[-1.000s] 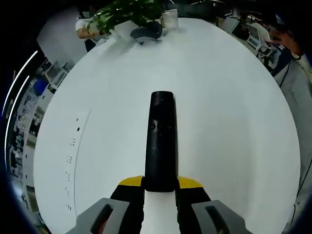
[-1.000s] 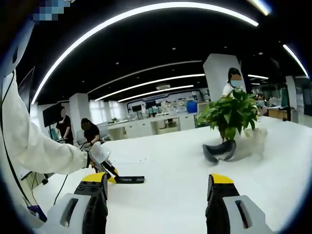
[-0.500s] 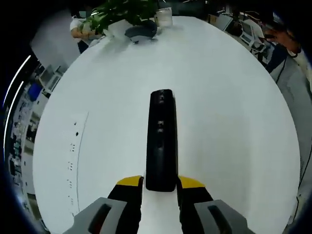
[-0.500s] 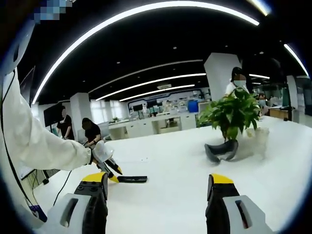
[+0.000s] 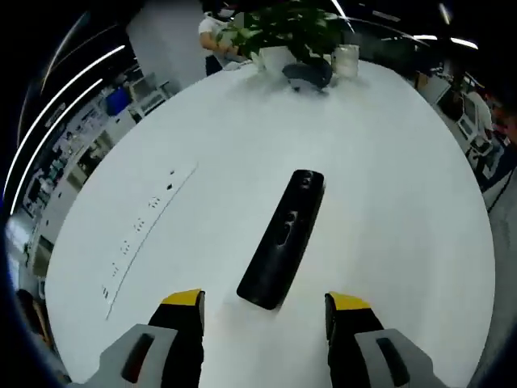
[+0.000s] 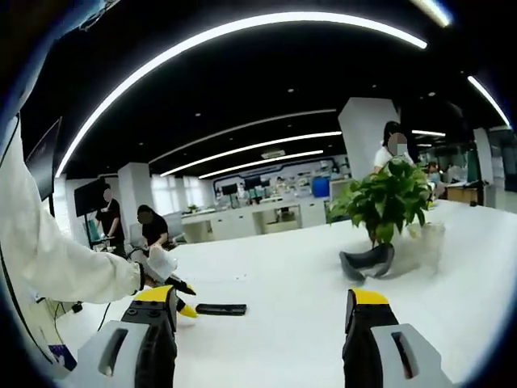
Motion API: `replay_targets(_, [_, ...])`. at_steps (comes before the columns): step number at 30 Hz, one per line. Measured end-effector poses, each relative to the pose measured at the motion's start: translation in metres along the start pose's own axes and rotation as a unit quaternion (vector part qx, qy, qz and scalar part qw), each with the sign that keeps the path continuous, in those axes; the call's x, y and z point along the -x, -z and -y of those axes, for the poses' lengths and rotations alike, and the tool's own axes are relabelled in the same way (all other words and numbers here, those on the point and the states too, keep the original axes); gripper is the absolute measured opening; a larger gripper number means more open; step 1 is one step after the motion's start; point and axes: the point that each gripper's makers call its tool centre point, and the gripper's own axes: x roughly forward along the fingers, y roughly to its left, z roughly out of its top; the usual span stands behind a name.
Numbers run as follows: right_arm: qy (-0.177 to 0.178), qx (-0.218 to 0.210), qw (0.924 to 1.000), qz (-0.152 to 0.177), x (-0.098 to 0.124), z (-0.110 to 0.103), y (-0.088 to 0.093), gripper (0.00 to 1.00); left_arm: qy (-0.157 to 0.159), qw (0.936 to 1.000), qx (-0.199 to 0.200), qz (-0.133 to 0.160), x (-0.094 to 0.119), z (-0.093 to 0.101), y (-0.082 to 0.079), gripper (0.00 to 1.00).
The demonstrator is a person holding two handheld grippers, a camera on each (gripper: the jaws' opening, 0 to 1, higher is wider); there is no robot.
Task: Press the specified remote control buttons in sequence, fully releasing each button before pressing the next.
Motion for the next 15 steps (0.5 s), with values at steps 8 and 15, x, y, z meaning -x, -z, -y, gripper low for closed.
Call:
replay_targets(8, [-0.015,0.005,0.9999,0.001,0.003,-0.01,0.002,0.89,-0.021,0.9921,0.082,0.093,0.05,0.027,-0.002,0.81])
replay_targets(15, [-0.031,0.01,0.9995,-0.002,0.012,-0.021,0.007,0.92,-0.056,0.9751,0.13,0.171,0.098,0.056,0.007,0.98])
